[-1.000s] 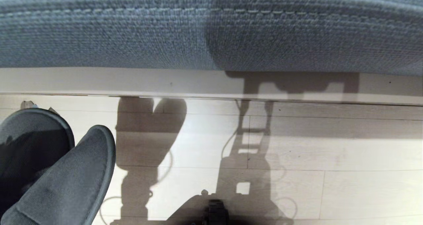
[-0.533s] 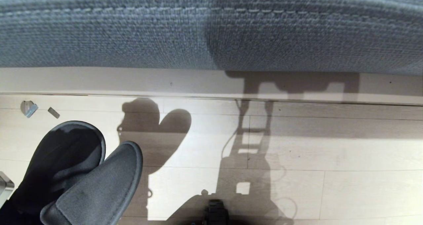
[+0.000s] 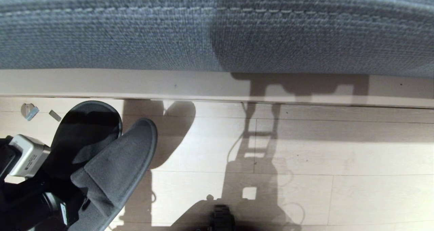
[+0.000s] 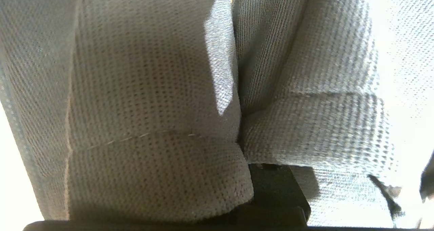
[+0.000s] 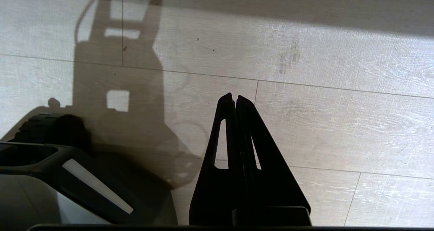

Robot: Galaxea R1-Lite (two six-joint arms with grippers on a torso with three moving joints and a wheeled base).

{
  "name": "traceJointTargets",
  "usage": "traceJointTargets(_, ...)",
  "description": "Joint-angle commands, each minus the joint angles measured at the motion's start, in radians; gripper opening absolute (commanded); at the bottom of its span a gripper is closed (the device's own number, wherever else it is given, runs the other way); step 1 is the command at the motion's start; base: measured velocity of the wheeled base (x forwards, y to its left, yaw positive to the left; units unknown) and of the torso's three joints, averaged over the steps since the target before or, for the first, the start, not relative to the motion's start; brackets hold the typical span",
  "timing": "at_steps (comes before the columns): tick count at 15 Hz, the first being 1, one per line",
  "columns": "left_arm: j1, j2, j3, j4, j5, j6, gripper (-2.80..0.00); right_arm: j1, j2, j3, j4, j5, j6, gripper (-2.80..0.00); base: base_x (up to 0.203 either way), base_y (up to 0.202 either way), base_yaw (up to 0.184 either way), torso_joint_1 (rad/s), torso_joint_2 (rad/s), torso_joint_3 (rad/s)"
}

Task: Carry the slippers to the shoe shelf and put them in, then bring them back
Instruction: Place the slippers into the shoe cabinet

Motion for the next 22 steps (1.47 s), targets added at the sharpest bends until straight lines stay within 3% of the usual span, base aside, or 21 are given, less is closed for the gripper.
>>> traceJointTargets(1,-0.071,0.072,-0.052,-0.008,0.013,-0.068,-2.80,0.000,0.001,0.000,0.000,0.000,-0.001,-2.80,0.000,0.000,0.000,0.000,0.00,0.000)
traceJointTargets(3,-0.155,0.123,-0.122,-0.025,0.072,-0.117,-2.80,0.000,0.001,0.000,0.000,0.000,-0.001,-2.80,0.000,0.000,0.000,0.000,0.00,0.000)
traceJointTargets(7,-0.347,0.254,-0.192,-0.161,0.275,-0.125,-2.80,0.000,0.001,0.000,0.000,0.000,-0.001,-2.80,0.000,0.000,0.000,0.000,0.00,0.000)
traceJointTargets(14,-0.353,0.325,-0.228,-0.183,0.347,-0.122,-2.80,0.000,0.001,0.000,0.001,0.000,-0.001,-2.80,0.000,0.000,0.000,0.000,0.00,0.000)
traceJointTargets(17,-0.366,0.409,-0.257,-0.310,0.440,-0.122,-2.80,0.000,0.001,0.000,0.001,0.000,-0.001,-2.80,0.000,0.000,0.000,0.000,0.00,0.000)
traceJointTargets(19,-0.371,0.456,-0.262,-0.383,0.465,-0.120,-2.80,0.000,0.001,0.000,0.001,0.000,-0.001,-2.80,0.000,0.000,0.000,0.000,0.00,0.000)
traceJointTargets(22,-0.372,0.488,-0.282,-0.402,0.486,-0.122,-2.80,0.000,0.001,0.000,0.003,0.000,-0.001,-2.80,0.000,0.000,0.000,0.000,0.00,0.000)
